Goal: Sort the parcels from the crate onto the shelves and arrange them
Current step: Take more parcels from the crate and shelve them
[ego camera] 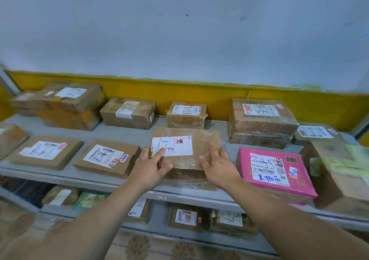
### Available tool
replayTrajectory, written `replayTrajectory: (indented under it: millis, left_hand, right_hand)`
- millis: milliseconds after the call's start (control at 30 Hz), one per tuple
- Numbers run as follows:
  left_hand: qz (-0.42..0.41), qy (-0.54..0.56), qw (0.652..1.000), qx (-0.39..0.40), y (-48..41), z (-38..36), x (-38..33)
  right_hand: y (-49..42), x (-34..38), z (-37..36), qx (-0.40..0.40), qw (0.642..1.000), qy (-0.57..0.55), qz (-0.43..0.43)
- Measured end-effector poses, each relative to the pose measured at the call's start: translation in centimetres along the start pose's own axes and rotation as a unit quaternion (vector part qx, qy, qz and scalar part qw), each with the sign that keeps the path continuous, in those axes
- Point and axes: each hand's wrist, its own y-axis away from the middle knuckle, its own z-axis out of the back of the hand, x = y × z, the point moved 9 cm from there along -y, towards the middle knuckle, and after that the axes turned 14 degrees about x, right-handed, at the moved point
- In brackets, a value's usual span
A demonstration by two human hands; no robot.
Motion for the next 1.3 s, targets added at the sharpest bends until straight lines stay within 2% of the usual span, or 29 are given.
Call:
replayTrajectory:
  millis: [200, 367, 733, 900, 1133, 1300]
  left_hand:
    - [-0.068, 0.023, 0.997, 0.033, 0.8, -0.3, 0.2]
    - [-0.073, 0.026, 0.996, 0.047, 0.1, 1.0, 0.4]
    - [-0.056, -0.055, 0.995, 0.063, -6.0, 2.6, -1.5]
    - [-0.053, -0.072, 0.995, 0.036, -10.3, 5.0, -2.7]
    - [-0.026, 0.019, 0.999, 0.018, -18.4, 8.3, -3.4]
    - [-0.038, 0.133, 0.988, 0.069, -23.3, 7.3, -3.0]
  right_hand:
    - [1.9, -0.1, -0.9, -0.031, 0.998, -0.014, -0.059]
    - [1.3, 0.2, 0.3, -0.041, 0.996, 0.008, -0.084]
    - [-6.5, 1.2, 4.4, -0.035, 0.989, 0.133, -0.056]
    - [-12.3, 2.8, 7.6, -0.036, 0.991, 0.130, -0.021]
    - [-20.7, 2.7, 10.6, -0.011, 0.996, 0.086, -0.005]
    - [-24.1, 1.5, 10.9, 0.006, 0.999, 0.046, -0.007]
